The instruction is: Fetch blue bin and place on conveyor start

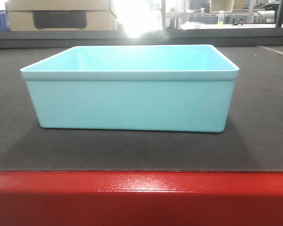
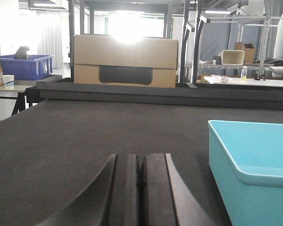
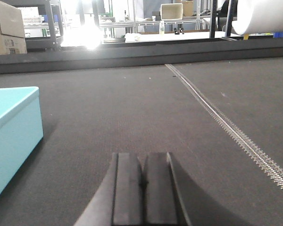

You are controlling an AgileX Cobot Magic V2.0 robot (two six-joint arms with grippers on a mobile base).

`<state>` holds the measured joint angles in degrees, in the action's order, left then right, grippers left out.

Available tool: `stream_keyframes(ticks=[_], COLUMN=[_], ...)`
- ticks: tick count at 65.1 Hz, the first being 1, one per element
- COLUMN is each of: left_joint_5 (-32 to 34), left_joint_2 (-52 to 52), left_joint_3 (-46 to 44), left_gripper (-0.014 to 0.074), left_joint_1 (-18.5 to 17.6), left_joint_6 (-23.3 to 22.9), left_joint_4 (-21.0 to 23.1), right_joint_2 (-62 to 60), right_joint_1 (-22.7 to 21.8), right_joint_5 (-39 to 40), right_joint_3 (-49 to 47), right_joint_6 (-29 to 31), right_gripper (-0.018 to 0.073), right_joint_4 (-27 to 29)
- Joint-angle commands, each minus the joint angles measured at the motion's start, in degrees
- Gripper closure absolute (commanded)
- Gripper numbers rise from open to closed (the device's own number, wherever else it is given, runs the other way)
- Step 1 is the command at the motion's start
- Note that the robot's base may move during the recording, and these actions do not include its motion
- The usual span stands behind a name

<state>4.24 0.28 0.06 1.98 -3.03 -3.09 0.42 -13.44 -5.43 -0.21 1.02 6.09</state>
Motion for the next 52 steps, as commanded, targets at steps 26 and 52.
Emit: stream_keyframes(ticks=[26, 52], left_joint_5=[1.3, 1.3], left_joint_2=[-0.3, -0.3], left_joint_3=[-0.1, -0.1], left_gripper=[0.0707, 0.0707], left_joint_1=[0.1, 0.1], left_joint_6=[0.0, 0.0], left_joint_4=[0.1, 0.1], right_joint_2=[-0.4, -0.4], right_joint_1=[5.1, 5.6], right_joint_5=[2.1, 2.1], right_joint_3=[0.2, 0.2], right_joint_6=[0.5, 0.5], right_gripper=[0.0721, 0.0721], right_joint_4=[-4.5, -4.5])
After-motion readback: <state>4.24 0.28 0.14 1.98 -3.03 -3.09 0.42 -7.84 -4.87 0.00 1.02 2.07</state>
